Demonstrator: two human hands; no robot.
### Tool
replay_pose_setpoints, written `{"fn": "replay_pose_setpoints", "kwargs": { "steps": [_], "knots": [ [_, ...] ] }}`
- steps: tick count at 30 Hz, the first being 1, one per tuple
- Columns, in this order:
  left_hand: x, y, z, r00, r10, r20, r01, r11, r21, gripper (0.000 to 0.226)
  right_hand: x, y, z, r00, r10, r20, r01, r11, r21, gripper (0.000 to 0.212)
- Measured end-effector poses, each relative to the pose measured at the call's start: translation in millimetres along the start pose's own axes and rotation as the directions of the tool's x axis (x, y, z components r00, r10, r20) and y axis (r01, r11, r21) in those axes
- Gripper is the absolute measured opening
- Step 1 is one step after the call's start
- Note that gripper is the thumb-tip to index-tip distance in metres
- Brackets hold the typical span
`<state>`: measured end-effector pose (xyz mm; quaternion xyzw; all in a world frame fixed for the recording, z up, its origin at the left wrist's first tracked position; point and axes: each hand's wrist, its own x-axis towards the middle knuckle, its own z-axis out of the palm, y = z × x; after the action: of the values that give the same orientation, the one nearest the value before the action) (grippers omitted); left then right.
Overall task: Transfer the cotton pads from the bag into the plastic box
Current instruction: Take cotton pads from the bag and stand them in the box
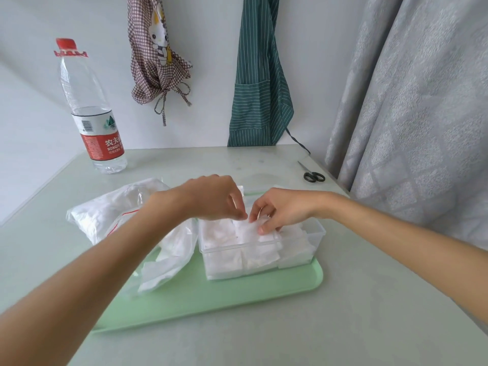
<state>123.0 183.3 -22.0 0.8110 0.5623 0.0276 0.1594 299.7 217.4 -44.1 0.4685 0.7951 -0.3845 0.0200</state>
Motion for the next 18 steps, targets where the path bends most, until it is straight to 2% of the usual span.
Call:
{"fn": "replay_pose_setpoints", "kwargs": {
  "steps": [4,8,11,13,16,18],
  "knots": [
    [4,2,18,0.997,-0.02,0.077,0.015,0.998,0.054,0.025,0,-1,9,0.999,0.0,-0.037,-0.001,1.0,-0.023,0.019],
    [12,2,37,1.0,-0.02,-0.001,0.02,0.991,0.131,0.017,-2,-5,9,0.999,-0.02,-0.037,0.012,0.98,-0.2,0.019],
    [15,3,44,0.999,-0.006,-0.036,0.011,0.992,0.127,0.012,-4,-1,0,0.986,-0.043,-0.159,-0.011,0.946,-0.323,0.024],
    [16,4,43,0.996,0.012,-0.093,0.002,0.989,0.149,0.012,-3,4,0,0.981,-0.067,-0.18,-0.003,0.932,-0.361,0.023],
    [13,6,33,0.983,0.062,-0.174,-0.034,0.987,0.156,0.018,-3,10,5,0.972,-0.155,-0.177,0.09,0.94,-0.329,0.018],
    [12,7,26,0.989,0.089,-0.115,-0.071,0.986,0.151,0.014,-4,11,4,0.954,-0.191,-0.231,0.128,0.957,-0.261,0.015]
  ]
}}
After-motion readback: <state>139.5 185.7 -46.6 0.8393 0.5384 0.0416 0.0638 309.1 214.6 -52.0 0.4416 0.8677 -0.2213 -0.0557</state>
